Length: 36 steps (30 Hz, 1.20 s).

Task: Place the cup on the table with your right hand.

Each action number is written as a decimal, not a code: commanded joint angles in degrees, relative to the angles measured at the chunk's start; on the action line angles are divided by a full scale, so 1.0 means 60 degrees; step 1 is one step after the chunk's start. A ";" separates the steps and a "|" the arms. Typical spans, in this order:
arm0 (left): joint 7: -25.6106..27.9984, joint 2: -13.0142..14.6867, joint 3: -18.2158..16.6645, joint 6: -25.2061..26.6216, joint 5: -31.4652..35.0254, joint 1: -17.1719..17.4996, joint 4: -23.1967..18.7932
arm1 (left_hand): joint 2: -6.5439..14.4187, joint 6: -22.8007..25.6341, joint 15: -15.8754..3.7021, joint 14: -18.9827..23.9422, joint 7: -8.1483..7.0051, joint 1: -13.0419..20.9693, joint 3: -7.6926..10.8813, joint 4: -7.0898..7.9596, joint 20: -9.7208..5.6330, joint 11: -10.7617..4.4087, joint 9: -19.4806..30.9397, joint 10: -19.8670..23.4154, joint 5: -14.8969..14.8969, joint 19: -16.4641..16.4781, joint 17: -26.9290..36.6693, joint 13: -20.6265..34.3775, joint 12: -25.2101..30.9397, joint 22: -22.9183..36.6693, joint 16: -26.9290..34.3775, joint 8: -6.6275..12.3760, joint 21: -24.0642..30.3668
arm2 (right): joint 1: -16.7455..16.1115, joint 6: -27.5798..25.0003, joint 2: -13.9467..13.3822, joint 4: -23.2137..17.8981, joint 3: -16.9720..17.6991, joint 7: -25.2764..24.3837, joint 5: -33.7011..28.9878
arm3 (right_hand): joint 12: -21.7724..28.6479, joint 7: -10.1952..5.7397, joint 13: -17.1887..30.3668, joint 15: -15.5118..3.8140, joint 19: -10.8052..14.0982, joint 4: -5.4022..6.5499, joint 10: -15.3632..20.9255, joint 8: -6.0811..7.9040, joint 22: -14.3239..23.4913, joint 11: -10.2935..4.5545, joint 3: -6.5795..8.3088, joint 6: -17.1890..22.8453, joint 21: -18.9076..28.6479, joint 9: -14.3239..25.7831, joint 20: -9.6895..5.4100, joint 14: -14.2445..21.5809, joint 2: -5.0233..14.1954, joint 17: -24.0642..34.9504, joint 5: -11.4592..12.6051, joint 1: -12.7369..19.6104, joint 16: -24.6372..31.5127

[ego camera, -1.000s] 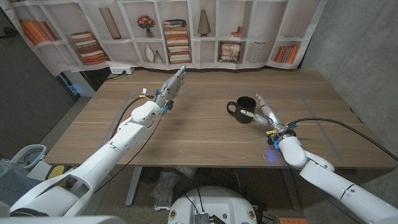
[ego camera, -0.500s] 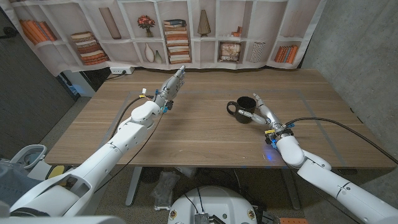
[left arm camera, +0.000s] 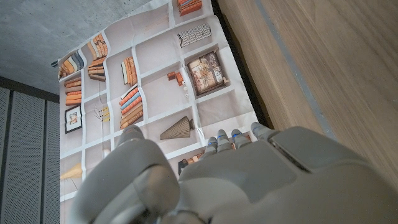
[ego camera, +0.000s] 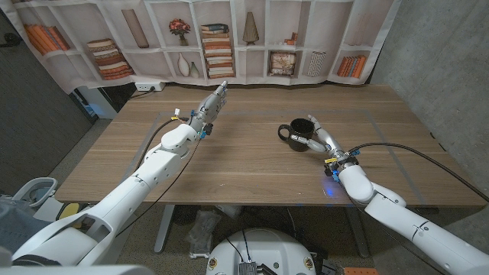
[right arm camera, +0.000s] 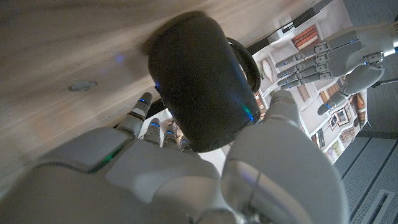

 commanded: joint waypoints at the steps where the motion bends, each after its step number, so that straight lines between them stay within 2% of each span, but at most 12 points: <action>1: 0.0021 0.0001 0.0023 0.0047 -0.0018 0.0048 -0.0020 | 0.0028 0.0010 -0.0005 -0.0243 -0.0006 0.0065 -0.0034 0.0034 -0.0161 -0.0047 0.0010 -0.0057 -0.0048 -0.0417 0.0019 0.0031 0.0024 0.0036 0.0027 0.0020 0.0036 | 0.0047 -0.0296 0.0002 -0.0130 -0.0048 0.0141 0.0060 | 0.0016 -0.0179 0.0018 0.0018 0.0151 -0.0006 0.0061 0.0023 0.0020 -0.0100 -0.0069 -0.0891 0.0025 0.0024 0.0094 0.0105 0.0066 0.0010 0.0085 0.0116 0.0044; 9: 0.0071 0.0072 -0.0024 0.0075 -0.0035 0.0126 -0.0124 | 0.0034 0.0012 -0.0014 -0.0235 -0.0012 0.0069 -0.0043 0.0035 -0.0157 -0.0038 0.0010 -0.0052 -0.0052 -0.0419 0.0019 0.0032 0.0027 0.0036 0.0030 0.0020 0.0037 | 0.0045 -0.0307 0.0098 -0.0082 -0.0078 -0.0095 -0.0051 | 0.0159 -0.0327 0.0036 0.0025 0.0164 0.0006 0.0505 0.0080 0.0024 -0.0216 -0.0086 -0.0629 -0.0022 0.0026 0.0146 0.0184 0.0135 0.0007 0.0148 0.0234 0.0019; 12: 0.0065 0.0079 -0.0029 0.0073 -0.0040 0.0129 -0.0124 | 0.0037 0.0017 -0.0020 -0.0236 -0.0012 0.0070 -0.0047 0.0035 -0.0157 -0.0040 0.0010 -0.0048 -0.0054 -0.0420 0.0019 0.0032 0.0028 0.0036 0.0030 0.0021 0.0037 | 0.0025 -0.0295 0.0177 -0.0063 -0.0079 -0.0268 -0.0111 | 0.0348 -0.0473 0.0065 -0.0034 0.0161 0.0015 0.1071 0.0201 0.0029 -0.0407 -0.0094 -0.0161 -0.0066 0.0037 0.0159 0.0279 0.0225 0.0011 0.0230 0.0385 0.0000; 14: 0.0051 0.0079 -0.0030 0.0065 -0.0046 0.0125 -0.0111 | 0.0039 0.0018 -0.0018 -0.0232 -0.0009 0.0072 -0.0050 0.0036 -0.0159 -0.0030 0.0010 -0.0049 -0.0055 -0.0422 0.0019 0.0032 0.0028 0.0036 0.0032 0.0021 0.0037 | 0.0007 -0.0335 0.0235 -0.0065 -0.0080 -0.0398 -0.0162 | 0.0522 -0.0522 0.0091 -0.0050 0.0152 0.0015 0.1561 0.0219 0.0031 -0.0372 -0.0104 -0.0008 -0.0089 0.0045 0.0169 0.0318 0.0266 0.0012 0.0278 0.0484 -0.0014; 17: 0.0026 0.0070 -0.0028 0.0050 -0.0050 0.0107 -0.0074 | 0.0041 0.0021 -0.0013 -0.0232 -0.0016 0.0073 -0.0055 0.0036 -0.0158 -0.0036 0.0011 -0.0053 -0.0057 -0.0422 0.0019 0.0032 0.0026 0.0036 0.0031 0.0022 0.0038 | -0.0023 -0.0322 0.0325 -0.0028 -0.0079 -0.0615 -0.0241 | 0.0814 -0.0618 0.0142 -0.0101 0.0134 0.0029 0.2380 0.0404 0.0037 -0.0483 -0.0131 0.0697 -0.0113 0.0066 0.0216 0.0507 0.0357 0.0016 0.0363 0.0669 0.0001; 19: 0.0024 0.0065 -0.0029 0.0054 -0.0055 0.0097 -0.0056 | 0.0043 0.0021 -0.0009 -0.0230 -0.0012 0.0074 -0.0059 0.0036 -0.0159 -0.0041 0.0011 -0.0052 -0.0059 -0.0422 0.0019 0.0032 0.0027 0.0036 0.0032 0.0022 0.0038 | -0.0030 -0.0338 0.0364 -0.0014 -0.0081 -0.0695 -0.0268 | 0.1031 -0.0821 0.0164 -0.0166 0.0157 0.0051 0.2989 0.0531 0.0038 -0.0562 -0.0170 0.1203 -0.0114 0.0076 0.0202 0.0684 0.0394 0.0020 0.0404 0.0751 0.0023; 21: 0.0006 0.0055 -0.0031 0.0038 -0.0066 0.0088 -0.0023 | 0.0044 0.0024 -0.0005 -0.0233 -0.0005 0.0075 -0.0062 0.0037 -0.0159 -0.0047 0.0011 -0.0056 -0.0060 -0.0423 0.0019 0.0032 0.0025 0.0036 0.0031 0.0023 0.0038 | -0.0038 -0.0374 0.0410 -0.0005 -0.0086 -0.0807 -0.0325 | 0.1149 -0.1007 0.0174 -0.0229 0.0203 0.0049 0.3349 0.0679 0.0039 -0.0629 -0.0189 0.1747 -0.0105 0.0089 0.0211 0.0813 0.0438 0.0016 0.0443 0.0873 0.0019; 26: -0.0022 0.0040 -0.0034 0.0007 -0.0073 0.0068 0.0047 | 0.0048 0.0021 -0.0009 -0.0234 -0.0008 0.0076 -0.0069 0.0038 -0.0155 -0.0045 0.0011 -0.0060 -0.0062 -0.0423 0.0019 0.0032 0.0024 0.0036 0.0031 0.0021 0.0039 | -0.0048 -0.0493 0.0466 -0.0016 -0.0102 -0.0966 -0.0421 | 0.1358 -0.1263 0.0183 -0.0472 0.0354 0.0048 0.3980 0.0989 0.0044 -0.0758 -0.0205 0.2800 -0.0074 0.0130 0.0180 0.1217 0.0548 0.0018 0.0509 0.1099 0.0071; 30: -0.0050 0.0016 -0.0034 -0.0020 -0.0084 0.0041 0.0120 | 0.0051 0.0019 -0.0003 -0.0239 -0.0016 0.0078 -0.0074 0.0038 -0.0160 -0.0053 0.0011 -0.0055 -0.0064 -0.0419 0.0019 0.0032 0.0026 0.0036 0.0029 0.0020 0.0041 | -0.0050 -0.0624 0.0535 -0.0011 -0.0131 -0.1112 -0.0503 | 0.1484 -0.1391 0.0178 -0.0574 0.0470 0.0040 0.4406 0.1326 0.0048 -0.0928 -0.0191 0.3819 -0.0062 0.0214 0.0239 0.1544 0.0688 0.0018 0.0562 0.1342 0.0077; 36: -0.0129 -0.0034 -0.0016 -0.0062 -0.0098 -0.0028 0.0267 | 0.0055 0.0020 -0.0009 -0.0234 -0.0012 0.0081 -0.0081 0.0039 -0.0160 -0.0053 0.0011 -0.0049 -0.0067 -0.0420 0.0019 0.0032 0.0029 0.0036 0.0031 0.0020 0.0042 | -0.0071 -0.0823 0.0678 -0.0030 -0.0160 -0.1458 -0.0661 | 0.1678 -0.1553 0.0162 -0.0784 0.0714 0.0011 0.5037 0.1635 0.0054 -0.1117 -0.0129 0.4756 -0.0012 0.0302 0.0164 0.2113 0.0886 0.0016 0.0587 0.1671 0.0151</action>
